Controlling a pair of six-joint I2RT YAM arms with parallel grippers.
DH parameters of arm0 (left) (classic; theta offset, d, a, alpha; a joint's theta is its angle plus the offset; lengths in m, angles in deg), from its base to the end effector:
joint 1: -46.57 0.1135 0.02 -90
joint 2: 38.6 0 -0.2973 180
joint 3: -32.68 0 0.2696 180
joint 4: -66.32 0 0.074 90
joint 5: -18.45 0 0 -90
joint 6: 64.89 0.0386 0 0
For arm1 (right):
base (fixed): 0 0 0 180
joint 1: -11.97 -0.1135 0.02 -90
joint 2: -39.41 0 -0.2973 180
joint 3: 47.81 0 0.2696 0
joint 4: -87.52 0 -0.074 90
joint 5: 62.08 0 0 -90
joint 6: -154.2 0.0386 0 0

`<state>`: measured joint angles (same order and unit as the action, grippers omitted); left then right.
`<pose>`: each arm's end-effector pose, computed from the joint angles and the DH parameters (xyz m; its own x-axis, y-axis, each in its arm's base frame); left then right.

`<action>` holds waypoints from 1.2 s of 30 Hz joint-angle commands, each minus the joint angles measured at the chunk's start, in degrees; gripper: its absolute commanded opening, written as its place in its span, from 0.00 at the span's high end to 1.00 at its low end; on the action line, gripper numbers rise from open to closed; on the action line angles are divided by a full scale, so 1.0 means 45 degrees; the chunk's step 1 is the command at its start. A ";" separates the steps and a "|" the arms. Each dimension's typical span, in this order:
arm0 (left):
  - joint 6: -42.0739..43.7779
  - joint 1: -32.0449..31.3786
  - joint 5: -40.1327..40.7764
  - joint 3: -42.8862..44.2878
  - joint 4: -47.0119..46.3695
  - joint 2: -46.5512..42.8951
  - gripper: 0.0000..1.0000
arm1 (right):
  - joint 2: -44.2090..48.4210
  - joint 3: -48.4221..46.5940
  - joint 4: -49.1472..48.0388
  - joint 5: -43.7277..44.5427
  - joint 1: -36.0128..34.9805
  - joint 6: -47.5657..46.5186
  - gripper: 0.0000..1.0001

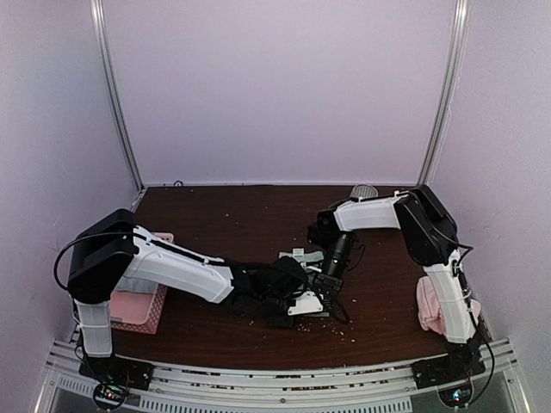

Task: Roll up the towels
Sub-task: Roll the towel at the center of the board.

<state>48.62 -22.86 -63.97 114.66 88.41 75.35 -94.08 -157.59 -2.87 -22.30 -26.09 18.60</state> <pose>0.1577 -0.4057 0.1516 0.0985 0.8629 -0.4956 0.9396 0.0835 0.3321 0.3222 0.2899 0.1301 -0.3952 -0.8900 -0.2272 -0.6250 0.0792 0.7766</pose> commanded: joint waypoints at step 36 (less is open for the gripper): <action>-0.0490 -0.0563 0.0797 0.1238 0.1187 0.0414 0.68 | -0.0680 0.0208 -0.1516 0.2999 0.0056 0.0080 0.89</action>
<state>46.45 -25.24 -58.64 120.19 92.72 77.25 -93.41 -157.53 -3.41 -20.03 -26.27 18.77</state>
